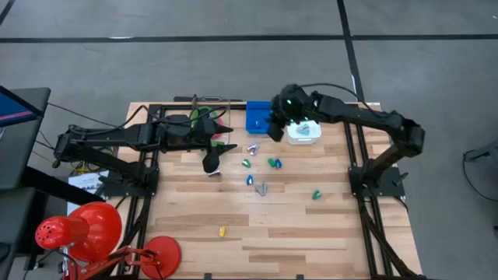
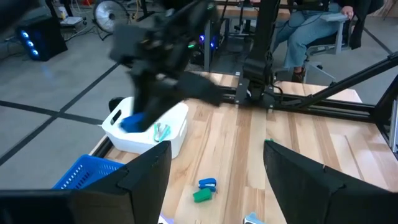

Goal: Pick and place Stapler, Stapler remover, tape
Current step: Put the blue stapler into the blue bin, then put the bottom green stapler into the blue bin

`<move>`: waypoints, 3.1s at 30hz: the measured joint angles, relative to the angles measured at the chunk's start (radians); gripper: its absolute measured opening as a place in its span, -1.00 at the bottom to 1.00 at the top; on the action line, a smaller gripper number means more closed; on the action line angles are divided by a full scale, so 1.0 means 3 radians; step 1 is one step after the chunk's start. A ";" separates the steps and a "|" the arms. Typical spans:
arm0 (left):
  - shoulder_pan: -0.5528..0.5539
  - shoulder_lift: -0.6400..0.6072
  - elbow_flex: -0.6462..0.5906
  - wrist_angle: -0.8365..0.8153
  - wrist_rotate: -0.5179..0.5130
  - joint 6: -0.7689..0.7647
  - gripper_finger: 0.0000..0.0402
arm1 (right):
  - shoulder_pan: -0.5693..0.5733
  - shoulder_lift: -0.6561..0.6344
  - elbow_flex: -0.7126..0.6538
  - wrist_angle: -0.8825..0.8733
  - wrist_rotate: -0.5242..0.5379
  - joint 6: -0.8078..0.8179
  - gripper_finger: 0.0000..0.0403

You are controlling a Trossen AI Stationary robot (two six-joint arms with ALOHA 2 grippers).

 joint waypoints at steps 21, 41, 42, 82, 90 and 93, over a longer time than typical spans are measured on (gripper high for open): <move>0.0000 0.0000 -0.0001 0.0024 0.0001 -0.0001 0.22 | -0.0693 0.1217 0.0635 -0.0054 -0.0210 -0.0062 -0.71; 0.0000 0.0000 -0.0001 0.0048 0.0001 -0.0001 0.22 | -0.0638 0.1510 0.0635 -0.0043 -0.0358 -0.0061 -0.21; -0.0001 0.0000 0.0000 0.0051 0.0000 -0.0001 0.22 | -0.0638 0.1507 0.0635 -0.0048 -0.0358 -0.0061 -0.13; 0.0000 0.0000 0.0000 0.0075 0.0001 -0.0013 0.22 | 0.0402 -0.0307 0.0635 -0.1842 -0.0593 -0.0510 0.32; -0.0001 0.0000 -0.0001 0.0075 0.0001 -0.0013 0.22 | 0.0721 -0.0521 0.0635 -0.2077 -0.0398 -0.0331 0.32; -0.0001 0.0000 0.0000 0.0075 0.0001 -0.0012 0.22 | 0.0883 -0.0609 0.0635 -0.2118 -0.0310 -0.0226 0.32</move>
